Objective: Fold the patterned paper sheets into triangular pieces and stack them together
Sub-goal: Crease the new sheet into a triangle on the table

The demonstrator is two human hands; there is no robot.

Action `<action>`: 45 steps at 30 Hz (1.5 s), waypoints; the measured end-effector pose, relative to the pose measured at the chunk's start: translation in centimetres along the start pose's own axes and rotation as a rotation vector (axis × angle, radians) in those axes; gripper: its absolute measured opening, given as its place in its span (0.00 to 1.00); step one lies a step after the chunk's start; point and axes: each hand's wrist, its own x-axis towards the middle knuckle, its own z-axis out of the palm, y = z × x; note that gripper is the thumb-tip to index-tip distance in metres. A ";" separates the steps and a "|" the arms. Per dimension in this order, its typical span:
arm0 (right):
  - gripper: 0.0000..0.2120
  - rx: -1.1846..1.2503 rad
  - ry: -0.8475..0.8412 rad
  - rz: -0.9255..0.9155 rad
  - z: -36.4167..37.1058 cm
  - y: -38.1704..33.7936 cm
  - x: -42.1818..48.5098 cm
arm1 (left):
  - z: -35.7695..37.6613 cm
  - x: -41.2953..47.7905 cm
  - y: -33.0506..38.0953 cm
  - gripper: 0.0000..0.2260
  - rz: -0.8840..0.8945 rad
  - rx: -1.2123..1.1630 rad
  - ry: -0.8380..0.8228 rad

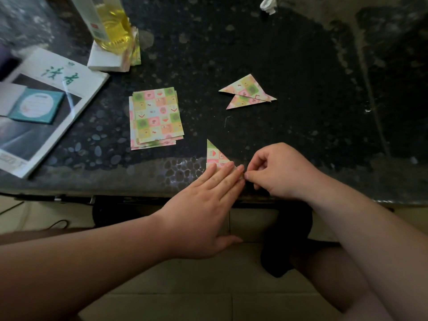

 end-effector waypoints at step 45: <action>0.06 0.059 -0.296 0.249 -2.3 -0.7 0.6 | -4.8 -2.6 -5.8 0.35 -0.180 -0.049 -0.134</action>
